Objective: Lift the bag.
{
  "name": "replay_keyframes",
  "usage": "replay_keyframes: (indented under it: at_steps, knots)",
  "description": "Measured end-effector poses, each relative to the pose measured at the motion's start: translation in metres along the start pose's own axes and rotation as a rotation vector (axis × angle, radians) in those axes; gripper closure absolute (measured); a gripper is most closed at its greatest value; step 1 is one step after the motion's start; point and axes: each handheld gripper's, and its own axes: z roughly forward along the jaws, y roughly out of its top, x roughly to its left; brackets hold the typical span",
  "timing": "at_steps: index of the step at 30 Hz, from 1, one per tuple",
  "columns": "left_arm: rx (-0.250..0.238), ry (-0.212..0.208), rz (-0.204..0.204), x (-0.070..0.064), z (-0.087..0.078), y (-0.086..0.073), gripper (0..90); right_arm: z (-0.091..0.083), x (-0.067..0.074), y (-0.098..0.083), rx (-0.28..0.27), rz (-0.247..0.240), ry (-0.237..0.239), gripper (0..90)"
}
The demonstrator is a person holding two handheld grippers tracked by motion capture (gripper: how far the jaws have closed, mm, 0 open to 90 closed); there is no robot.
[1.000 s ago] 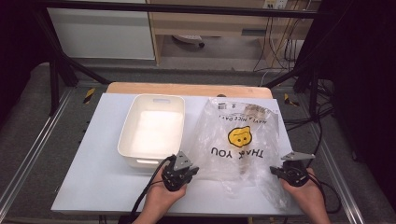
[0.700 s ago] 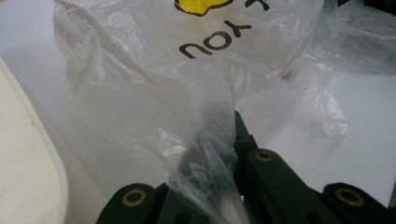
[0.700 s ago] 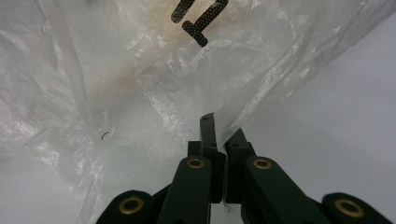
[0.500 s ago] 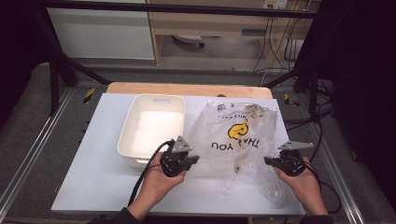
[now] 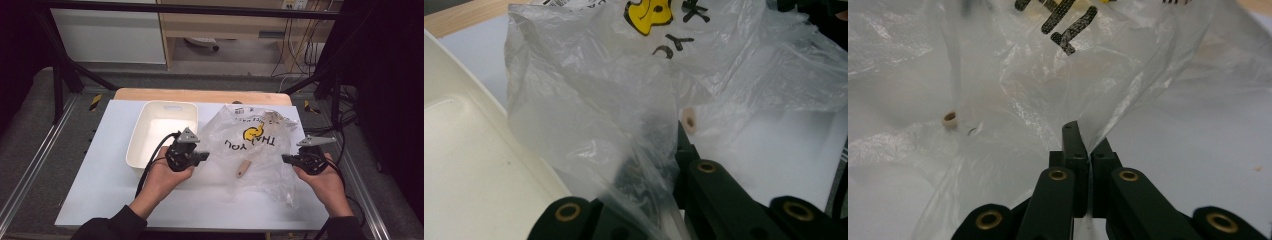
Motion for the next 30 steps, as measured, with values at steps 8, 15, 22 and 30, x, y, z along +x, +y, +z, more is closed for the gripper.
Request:
replay_keyframes:
  at_steps: [8,15,22,30]
  knots:
    - [-0.003,0.018,0.008,0.009,-0.009,0.015,90.0,-0.010,-0.005,0.022,-0.015,-0.035,-0.020,90.0]
    - [-0.013,0.018,0.011,0.015,-0.015,0.028,90.0,-0.016,-0.007,0.034,-0.024,-0.054,-0.032,90.0]
    - [-0.033,0.030,-0.011,0.030,-0.022,0.045,90.0,-0.023,-0.013,0.051,-0.038,-0.067,-0.051,90.0]
    - [-0.061,0.057,-0.050,0.054,-0.027,0.062,90.0,-0.025,-0.020,0.073,-0.045,-0.082,-0.059,90.0]
